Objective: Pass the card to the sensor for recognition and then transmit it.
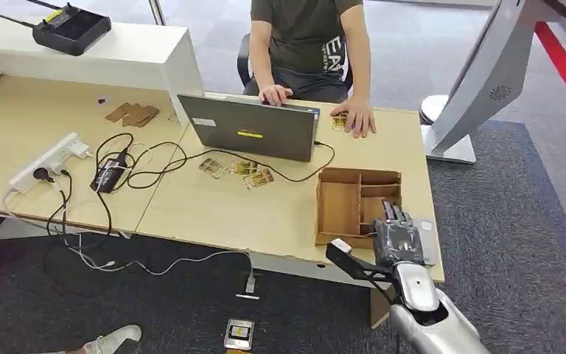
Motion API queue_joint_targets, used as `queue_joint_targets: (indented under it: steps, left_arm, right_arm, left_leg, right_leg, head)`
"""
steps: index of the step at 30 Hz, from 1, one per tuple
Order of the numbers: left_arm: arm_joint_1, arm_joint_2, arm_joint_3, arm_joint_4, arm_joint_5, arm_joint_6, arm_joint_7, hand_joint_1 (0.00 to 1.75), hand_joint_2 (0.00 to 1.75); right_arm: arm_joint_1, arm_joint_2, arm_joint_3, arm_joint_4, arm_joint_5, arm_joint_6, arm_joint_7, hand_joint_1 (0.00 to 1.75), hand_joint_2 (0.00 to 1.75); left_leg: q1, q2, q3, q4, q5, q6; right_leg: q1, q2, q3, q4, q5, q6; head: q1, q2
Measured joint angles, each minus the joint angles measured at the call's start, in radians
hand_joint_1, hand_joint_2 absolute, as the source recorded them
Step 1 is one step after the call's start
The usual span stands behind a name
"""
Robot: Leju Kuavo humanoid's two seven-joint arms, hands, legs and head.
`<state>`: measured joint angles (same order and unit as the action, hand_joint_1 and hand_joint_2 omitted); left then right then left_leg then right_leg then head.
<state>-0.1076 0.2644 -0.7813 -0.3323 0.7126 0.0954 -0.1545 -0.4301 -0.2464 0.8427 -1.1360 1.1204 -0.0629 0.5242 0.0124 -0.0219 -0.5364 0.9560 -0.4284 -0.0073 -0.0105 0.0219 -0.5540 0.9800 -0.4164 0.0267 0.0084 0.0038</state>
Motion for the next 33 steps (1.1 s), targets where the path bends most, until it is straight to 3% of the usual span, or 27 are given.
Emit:
queue_joint_targets:
  steps: [7,13,23,33]
  left_arm:
    - [0.001,-0.009,-0.003,0.000,0.006,0.016,-0.008,0.00,1.75]
    - [-0.002,-0.016,-0.006,0.000,0.006,0.017,-0.014,0.00,1.75]
    - [-0.021,-0.021,-0.018,0.000,-0.011,0.012,-0.006,0.00,1.75]
    - [-0.032,-0.022,-0.019,0.000,-0.015,0.011,-0.005,0.00,1.75]
  right_arm:
    - [-0.006,0.010,0.000,0.002,0.000,-0.030,-0.002,1.57,1.75]
    - [-0.018,0.010,-0.005,-0.052,0.037,-0.087,0.001,1.69,1.75]
    - [-0.030,-0.003,-0.043,-0.153,0.115,-0.196,-0.007,1.68,1.75]
    - [-0.030,-0.014,-0.063,-0.198,0.120,-0.204,-0.010,1.68,1.75]
  left_leg:
    - [0.000,0.000,0.000,0.000,0.000,0.000]
    - [0.000,0.000,0.000,0.000,0.000,0.000]
    - [0.000,0.000,0.000,0.000,0.000,0.000]
    - [0.000,0.000,-0.001,0.000,0.000,0.000]
  right_leg:
    - [0.000,0.000,0.000,0.000,0.000,0.000]
    - [0.000,0.000,-0.001,0.000,0.000,0.000]
    - [0.000,0.000,-0.001,0.000,0.000,0.000]
    - [0.000,0.000,-0.001,0.000,0.000,0.000]
  head:
    - [0.000,0.000]
    - [0.000,0.000]
    - [0.000,0.000]
    - [0.000,0.000]
